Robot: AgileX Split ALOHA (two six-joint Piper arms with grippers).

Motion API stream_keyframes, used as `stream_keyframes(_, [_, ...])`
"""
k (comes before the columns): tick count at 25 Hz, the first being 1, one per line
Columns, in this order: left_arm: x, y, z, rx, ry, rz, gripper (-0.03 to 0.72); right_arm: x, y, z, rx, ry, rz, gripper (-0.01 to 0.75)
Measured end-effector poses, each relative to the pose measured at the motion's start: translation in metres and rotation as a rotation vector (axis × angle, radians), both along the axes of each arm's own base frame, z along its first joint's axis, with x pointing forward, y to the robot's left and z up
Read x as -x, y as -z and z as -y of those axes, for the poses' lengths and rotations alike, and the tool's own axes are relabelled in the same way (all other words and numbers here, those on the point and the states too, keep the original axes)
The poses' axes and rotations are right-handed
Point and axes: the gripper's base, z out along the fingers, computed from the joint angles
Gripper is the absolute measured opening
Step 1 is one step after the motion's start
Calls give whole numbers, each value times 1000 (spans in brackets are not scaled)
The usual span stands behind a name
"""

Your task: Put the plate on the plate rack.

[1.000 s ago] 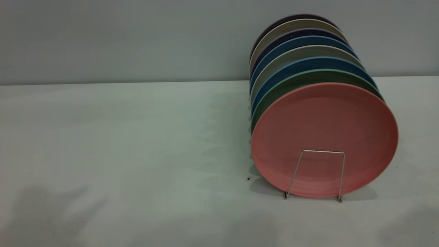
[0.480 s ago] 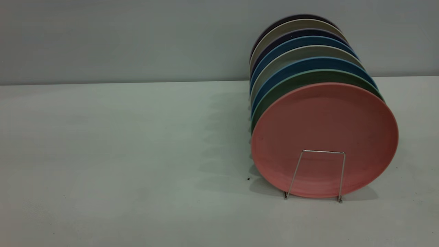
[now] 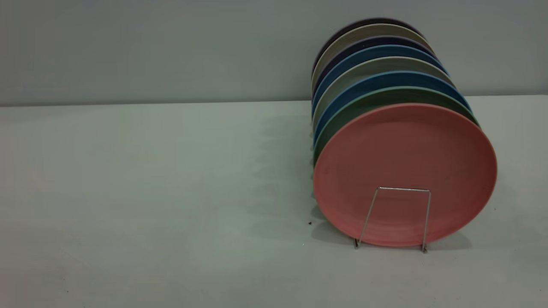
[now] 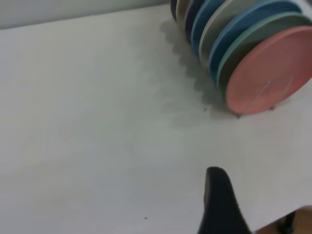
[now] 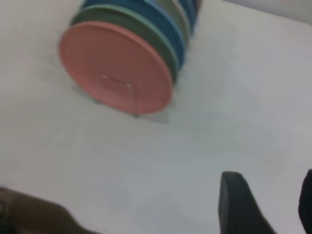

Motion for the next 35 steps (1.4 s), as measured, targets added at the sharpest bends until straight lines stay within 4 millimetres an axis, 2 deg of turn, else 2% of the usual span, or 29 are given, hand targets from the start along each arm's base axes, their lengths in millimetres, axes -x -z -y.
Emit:
stream_keyframes(6, [34,7,-1,50,-26,29,483,13,26,-3,-18,-61,3,320])
stream_keyframes(10, [49,15,-5,24,-63,23,483,23,45,-4,-31,-79,18,320])
stream_keyframes(14, [57,22,-10,-34,-98,4,477,26,65,-4,-33,-84,11,320])
stream_keyframes(21, [60,26,-16,-96,-100,-9,451,19,87,-8,-19,-136,9,320])
stream_keyframes(35, [58,28,-29,-205,-106,5,431,15,87,-9,-22,-136,50,320])
